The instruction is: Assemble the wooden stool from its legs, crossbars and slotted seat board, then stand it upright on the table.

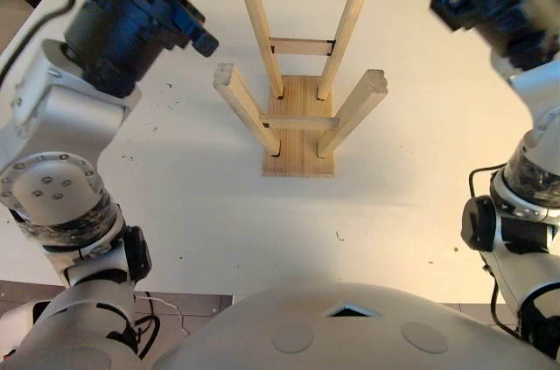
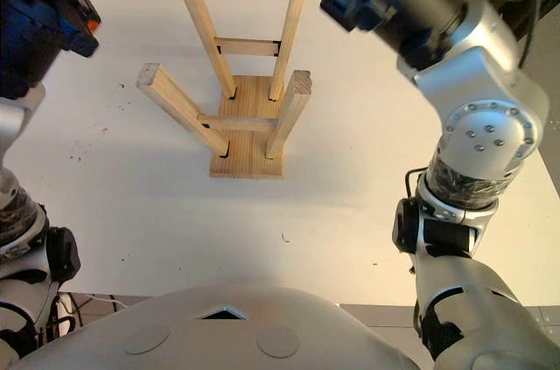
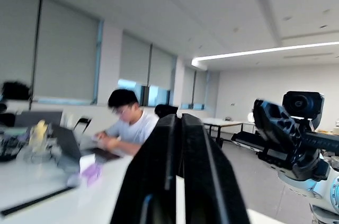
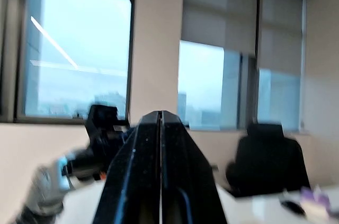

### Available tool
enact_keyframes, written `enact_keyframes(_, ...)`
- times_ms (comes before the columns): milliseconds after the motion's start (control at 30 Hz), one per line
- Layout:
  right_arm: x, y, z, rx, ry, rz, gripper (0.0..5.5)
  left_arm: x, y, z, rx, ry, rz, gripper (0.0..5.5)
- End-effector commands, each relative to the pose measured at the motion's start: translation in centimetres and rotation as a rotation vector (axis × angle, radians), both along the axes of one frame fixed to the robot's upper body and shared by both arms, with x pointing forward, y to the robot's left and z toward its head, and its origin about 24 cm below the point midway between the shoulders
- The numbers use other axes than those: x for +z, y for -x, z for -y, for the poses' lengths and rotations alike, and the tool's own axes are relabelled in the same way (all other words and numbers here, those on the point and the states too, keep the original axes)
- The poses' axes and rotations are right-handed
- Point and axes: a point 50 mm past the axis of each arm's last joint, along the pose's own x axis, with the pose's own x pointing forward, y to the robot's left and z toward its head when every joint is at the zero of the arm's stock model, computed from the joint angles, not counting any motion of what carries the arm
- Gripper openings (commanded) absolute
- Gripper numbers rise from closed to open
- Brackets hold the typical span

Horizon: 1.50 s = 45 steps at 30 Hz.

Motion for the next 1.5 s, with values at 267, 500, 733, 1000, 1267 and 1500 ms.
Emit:
enact_keyframes(267, -13.9, -1.0, -2.1, -0.032, 0.480, -0.345, 0.00, -13.8, -1.6, 1.0, -0.034, -0.290, -0.537, 0.02)
enact_keyframes(500, -11.3, -1.8, -2.0, -0.031, 0.360, -0.280, 0.00, -12.6, -2.1, 0.6, -0.007, -0.241, -0.458, 0.02)
enact_keyframes(733, -6.4, -1.9, -1.2, -0.040, 0.184, -0.160, 0.00, -9.2, -2.3, -0.3, 0.041, -0.199, -0.295, 0.02)
enact_keyframes(1000, -7.1, -1.6, -1.5, 0.029, 0.198, -0.203, 0.00, -9.2, -2.1, 0.7, -0.050, -0.185, -0.319, 0.02)
enact_keyframes(1267, -12.3, -1.9, -1.4, -0.002, 0.308, -0.333, 0.00, -15.9, -1.0, 1.2, -0.071, -0.285, -0.527, 0.02)
enact_keyframes(1500, -6.6, -2.4, -0.2, 0.006, 0.102, -0.188, 0.00, -11.8, -2.5, -0.4, 0.008, -0.181, -0.336, 0.02)
